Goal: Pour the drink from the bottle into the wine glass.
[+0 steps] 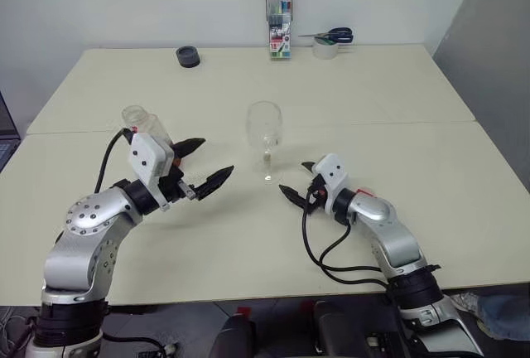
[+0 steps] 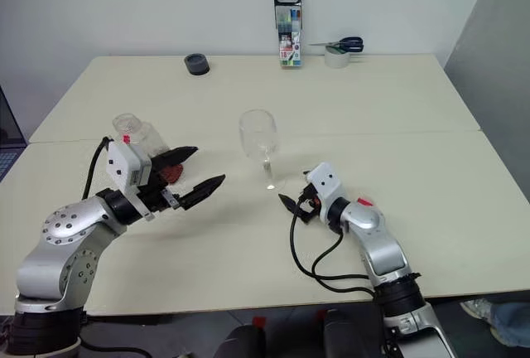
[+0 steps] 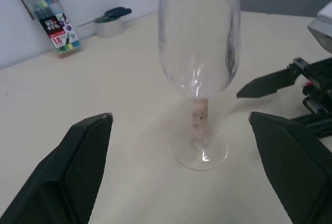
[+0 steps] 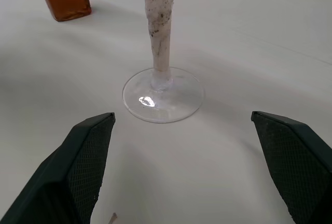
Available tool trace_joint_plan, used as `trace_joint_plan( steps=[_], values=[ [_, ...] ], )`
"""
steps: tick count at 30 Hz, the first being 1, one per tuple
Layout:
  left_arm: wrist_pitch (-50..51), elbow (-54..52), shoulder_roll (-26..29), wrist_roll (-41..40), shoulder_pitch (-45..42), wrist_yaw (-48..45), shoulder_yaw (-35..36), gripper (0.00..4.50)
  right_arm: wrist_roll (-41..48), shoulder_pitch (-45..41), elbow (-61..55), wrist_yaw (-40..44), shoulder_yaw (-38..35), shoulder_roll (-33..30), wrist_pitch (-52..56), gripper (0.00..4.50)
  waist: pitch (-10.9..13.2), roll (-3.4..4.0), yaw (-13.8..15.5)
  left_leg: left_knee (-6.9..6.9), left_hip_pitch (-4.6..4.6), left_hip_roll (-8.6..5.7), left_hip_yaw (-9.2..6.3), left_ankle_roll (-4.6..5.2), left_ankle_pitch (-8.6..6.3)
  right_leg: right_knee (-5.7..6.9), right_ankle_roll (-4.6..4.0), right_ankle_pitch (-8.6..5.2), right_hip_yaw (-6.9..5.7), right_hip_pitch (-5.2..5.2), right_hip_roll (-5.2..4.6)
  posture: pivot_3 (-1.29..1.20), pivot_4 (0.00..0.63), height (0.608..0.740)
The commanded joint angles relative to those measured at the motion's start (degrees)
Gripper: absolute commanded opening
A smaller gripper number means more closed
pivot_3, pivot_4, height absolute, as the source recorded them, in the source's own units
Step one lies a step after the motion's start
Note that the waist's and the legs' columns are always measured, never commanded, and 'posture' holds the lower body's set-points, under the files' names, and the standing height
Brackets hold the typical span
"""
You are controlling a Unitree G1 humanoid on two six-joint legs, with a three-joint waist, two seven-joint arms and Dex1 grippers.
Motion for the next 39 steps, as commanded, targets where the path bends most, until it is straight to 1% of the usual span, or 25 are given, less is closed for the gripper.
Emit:
trace_joint_plan(
  steps=[1,6,10,12,15,19,21,24,32,39],
  values=[
    [0.1,-2.4,-0.5,-1.4,-1.5,1.9,2.1,4.50,0.9,0.5,-3.9,2.1,0.5,-1.2,-1.5,4.48,0.0,0.00,0.0,0.00,0.00,0.00,0.00,0.00,0.00,0.00,0.00,0.00,0.00,0.00,0.00,0.00,0.150,0.740],
    [-1.4,-1.4,-0.8,2.0,1.4,4.1,1.2,4.50,4.3,2.8,-10.4,7.9,-0.2,-6.3,-0.3,4.48,0.0,0.00,0.1,0.00,-0.01,-0.02,0.00,0.00,0.00,-0.03,0.00,0.00,0.01,0.01,-0.02,0.00,0.150,0.740],
    [-3.9,0.6,-3.4,4.8,5.8,7.2,1.8,4.50,10.2,3.9,-17.1,11.3,-2.3,-9.7,4.0,4.48,0.0,0.00,0.1,-0.01,0.00,0.01,0.00,0.01,0.00,-0.06,0.00,0.00,0.00,0.02,-0.02,0.00,0.150,0.740],
    [-6.3,2.2,-4.7,7.5,7.6,9.4,1.8,4.50,12.7,4.3,-20.1,12.7,-3.1,-11.4,5.9,4.48,0.0,0.00,0.4,0.00,0.00,0.00,-0.03,0.01,0.00,-0.07,0.00,0.00,-0.02,0.04,-0.02,0.00,0.150,0.740],
    [-8.7,3.7,-6.7,10.3,9.1,12.6,1.8,4.50,15.4,4.8,-23.7,13.5,-3.5,-13.4,8.3,4.48,0.0,-0.03,1.0,0.01,-0.01,0.00,-0.03,0.01,0.00,-0.11,0.00,0.00,-0.03,0.05,-0.02,0.00,0.150,0.740],
    [-9.3,5.0,-10.0,12.4,9.2,19.1,3.7,4.50,16.7,4.6,-26.5,13.1,-2.9,-14.5,10.1,4.48,0.0,-0.06,1.7,0.06,-0.03,-0.01,-0.05,0.01,-0.01,-0.14,0.01,0.00,-0.06,0.09,-0.04,0.00,0.150,0.740],
    [-9.8,5.0,-10.2,13.7,10.1,19.7,3.3,4.50,16.5,4.3,-27.3,12.5,-2.4,-14.5,10.4,4.48,0.0,-0.06,1.8,0.06,-0.03,-0.02,-0.04,0.01,-0.01,-0.15,0.01,0.00,-0.06,0.09,-0.05,0.00,0.150,0.740],
    [-8.0,4.7,-11.2,13.5,10.7,21.8,3.5,4.50,16.1,4.0,-27.9,11.5,-1.6,-14.1,11.0,4.48,0.0,-0.07,1.8,0.05,-0.02,-0.01,-0.02,0.01,0.00,-0.15,0.01,0.00,-0.04,0.09,-0.05,0.00,0.150,0.740],
    [-5.4,8.6,-10.1,12.6,6.6,23.5,5.6,4.50,16.1,3.9,-28.2,10.6,-0.8,-14.0,11.1,4.48,0.0,-0.08,2.1,0.06,-0.03,-0.02,-0.05,0.00,0.00,-0.15,0.01,0.00,-0.08,0.09,-0.05,0.00,0.150,0.740],
    [-4.8,13.8,-6.7,11.0,2.0,20.0,6.6,4.50,16.7,2.9,-28.9,10.4,-0.3,-13.4,11.7,4.48,0.0,-0.08,2.2,0.06,-0.04,-0.02,-0.06,-0.01,0.01,-0.15,0.01,0.00,-0.10,0.09,-0.04,0.00,0.150,0.740]
  ],
)
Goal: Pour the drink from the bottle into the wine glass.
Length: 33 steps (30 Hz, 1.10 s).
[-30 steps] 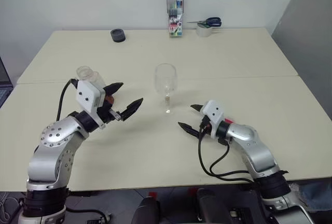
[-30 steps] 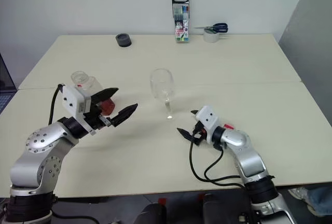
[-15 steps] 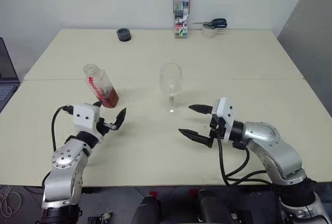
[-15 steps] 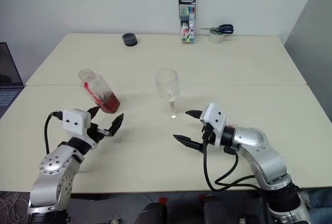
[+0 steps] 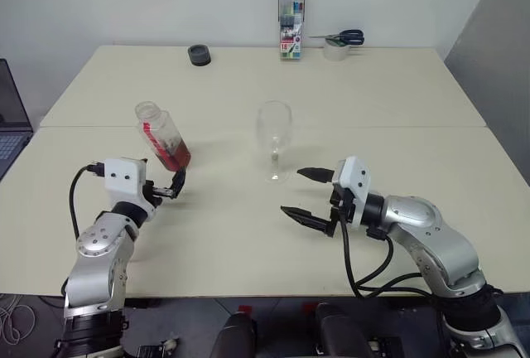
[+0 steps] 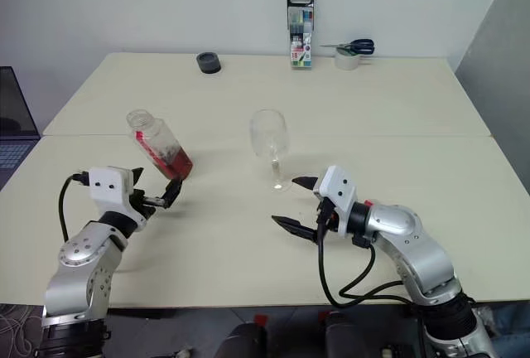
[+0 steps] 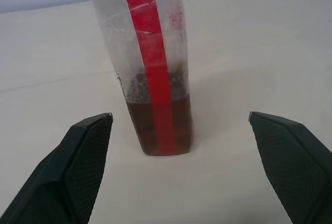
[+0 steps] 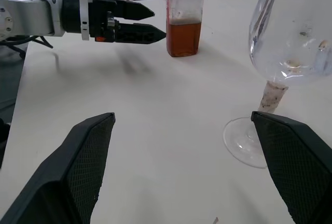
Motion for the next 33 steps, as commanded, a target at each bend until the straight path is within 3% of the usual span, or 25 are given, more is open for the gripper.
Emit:
trace_joint_plan(
  steps=[1,11,20,33],
  values=[
    [-0.3,1.3,1.8,-1.1,-2.0,-1.5,1.9,4.50,1.3,-1.4,-2.9,-0.2,0.2,0.3,0.3,4.48,0.0,0.00,0.0,0.00,0.00,0.00,0.00,0.00,0.00,-0.01,0.00,0.00,0.00,0.00,0.00,0.00,0.150,0.740],
    [-2.5,7.5,2.8,-0.8,-6.0,-3.5,1.7,4.50,1.6,-2.9,-3.9,-0.5,0.5,0.6,1.0,4.48,0.0,-0.01,0.0,0.00,0.00,0.00,-0.02,-0.11,0.06,-0.01,0.00,0.00,-0.01,0.00,-0.01,0.00,0.150,0.740],
    [-6.4,15.9,4.2,0.2,-11.1,-5.5,1.2,4.50,8.0,-4.7,-5.2,1.0,-0.9,0.7,3.4,4.48,0.0,-0.05,0.0,-0.01,-0.03,-0.01,-0.07,-0.11,0.06,-0.04,0.00,0.00,-0.05,-0.01,-0.02,0.00,0.150,0.740],
    [-9.2,24.5,4.4,0.7,-17.0,-9.6,0.1,4.50,7.0,-5.3,-4.8,0.0,0.3,0.0,2.8,4.48,0.0,-0.06,0.0,0.01,-0.05,-0.02,-0.09,-0.13,0.08,-0.04,0.00,0.00,-0.09,-0.01,-0.02,0.00,0.150,0.740]
  ],
)
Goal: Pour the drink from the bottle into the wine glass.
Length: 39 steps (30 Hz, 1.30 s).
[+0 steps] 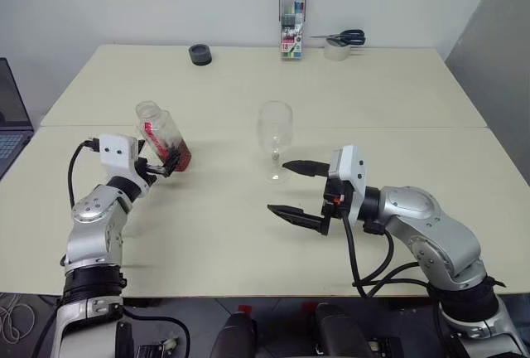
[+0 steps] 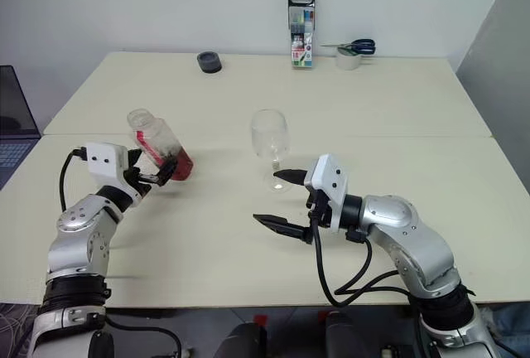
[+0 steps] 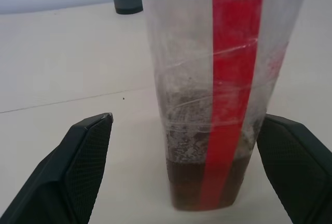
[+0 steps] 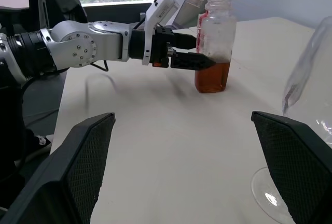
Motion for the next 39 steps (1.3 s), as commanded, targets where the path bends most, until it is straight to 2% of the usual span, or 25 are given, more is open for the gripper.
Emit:
trace_joint_plan(
  steps=[1,11,15,20,22,28,33,39],
  values=[
    [-2.0,1.2,1.3,0.1,-2.1,-1.3,-0.2,4.50,0.1,-1.1,-1.6,-0.1,-0.2,-0.3,-0.8,4.48,0.0,0.00,0.0,0.00,0.00,0.00,0.00,0.00,0.00,0.00,0.00,0.00,0.00,0.00,0.00,0.00,0.150,0.740],
    [-4.3,6.6,0.7,0.5,-5.7,-2.1,-1.2,4.50,-0.4,-1.2,-1.2,-0.4,0.0,0.1,-1.1,4.48,0.0,-0.01,0.0,0.01,0.00,-0.01,-0.01,-0.01,0.00,0.01,0.00,0.00,-0.01,0.00,0.00,0.00,0.150,0.740],
    [-5.2,8.0,0.4,0.4,-6.0,-2.2,-1.2,3.64,-0.8,-1.1,-0.9,-0.9,0.1,0.3,-1.5,4.50,0.0,-0.01,0.0,0.01,0.00,-0.01,-0.02,-0.01,0.01,0.02,0.00,0.00,-0.01,-0.01,0.00,0.00,0.150,0.740],
    [-5.8,8.8,0.3,0.7,-5.9,-1.8,-1.3,2.04,-1.0,-1.2,-0.8,-1.0,0.1,0.5,-1.7,4.50,0.0,-0.01,0.0,0.01,0.00,0.00,-0.02,-0.01,0.01,0.02,0.00,0.00,-0.01,-0.01,0.00,0.00,0.150,0.740],
    [-5.8,8.8,0.3,0.9,-5.8,-1.3,-1.3,1.69,-1.1,-1.3,-0.7,-1.2,0.0,0.5,-1.9,4.50,0.0,-0.01,0.0,0.01,0.00,0.00,-0.02,-0.01,0.01,0.02,0.00,0.00,-0.01,-0.01,0.00,0.00,0.150,0.740],
    [-5.8,2.1,0.7,3.1,-5.1,-0.6,-3.9,1.67,-0.5,-1.1,-1.9,-2.4,-1.8,0.0,-1.5,4.50,0.0,-0.01,0.0,0.02,-0.02,-0.01,-0.03,-0.02,0.01,0.04,0.00,0.00,-0.01,-0.01,0.00,0.00,0.150,0.740],
    [-7.5,-5.4,2.1,10.9,-7.8,1.8,-9.6,1.67,0.0,-1.8,-2.7,-5.6,-5.1,0.1,-0.7,4.50,0.0,-0.03,0.1,0.09,-0.10,-0.04,-0.06,-0.09,0.05,0.03,0.00,0.00,-0.02,-0.03,-0.02,0.00,0.150,0.740],
    [-10.7,-7.9,3.0,18.9,-13.1,3.9,-15.2,1.67,-2.6,-3.2,-1.5,-10.6,-6.7,1.3,-2.1,4.50,0.0,-0.03,0.4,0.07,-0.08,-0.03,-0.02,-0.09,0.05,0.06,0.00,0.00,-0.01,-0.03,0.00,0.00,0.150,0.740]
  ],
)
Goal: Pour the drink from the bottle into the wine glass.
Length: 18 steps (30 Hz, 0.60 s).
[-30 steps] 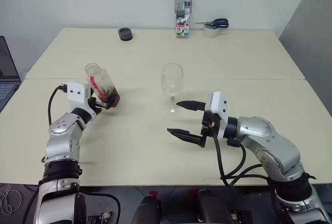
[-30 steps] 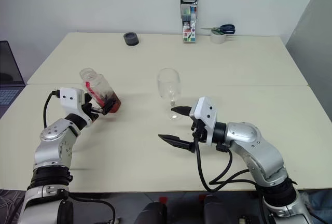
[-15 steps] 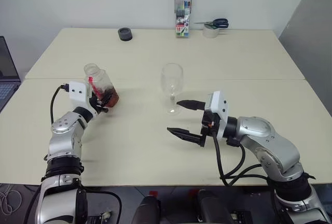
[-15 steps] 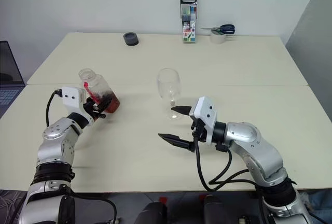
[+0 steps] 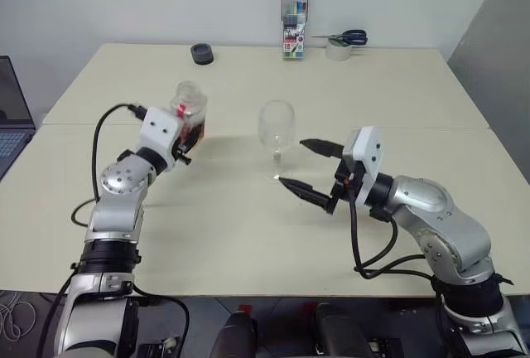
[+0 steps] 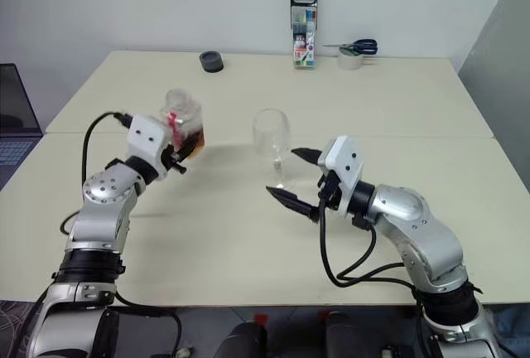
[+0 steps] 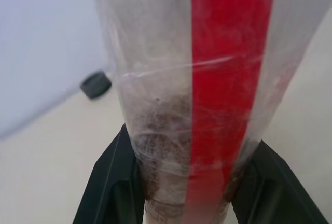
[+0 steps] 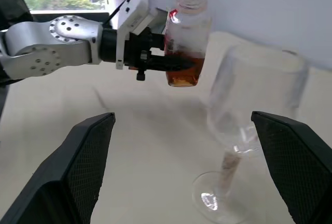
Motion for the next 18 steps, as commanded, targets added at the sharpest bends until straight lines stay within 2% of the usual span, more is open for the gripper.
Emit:
trace_joint_plan(
  steps=[1,18],
  values=[
    [-3.5,-2.6,1.4,4.2,-4.0,1.6,-1.8,1.67,-1.8,-1.3,-1.3,-2.8,-1.3,0.8,-2.0,4.50,0.0,0.00,0.0,0.00,0.00,-0.01,0.01,0.00,0.00,0.01,0.00,0.00,0.00,0.00,0.00,0.00,0.150,0.740],
    [-24.2,11.7,3.7,21.1,-17.6,7.6,-11.9,1.67,1.1,-3.0,-1.2,-5.1,-3.7,1.3,1.6,4.50,0.0,-0.01,0.0,0.00,-0.04,-0.04,0.04,0.04,-0.01,0.01,0.00,0.00,0.01,-0.03,0.00,0.00,0.150,0.740]
  ],
)
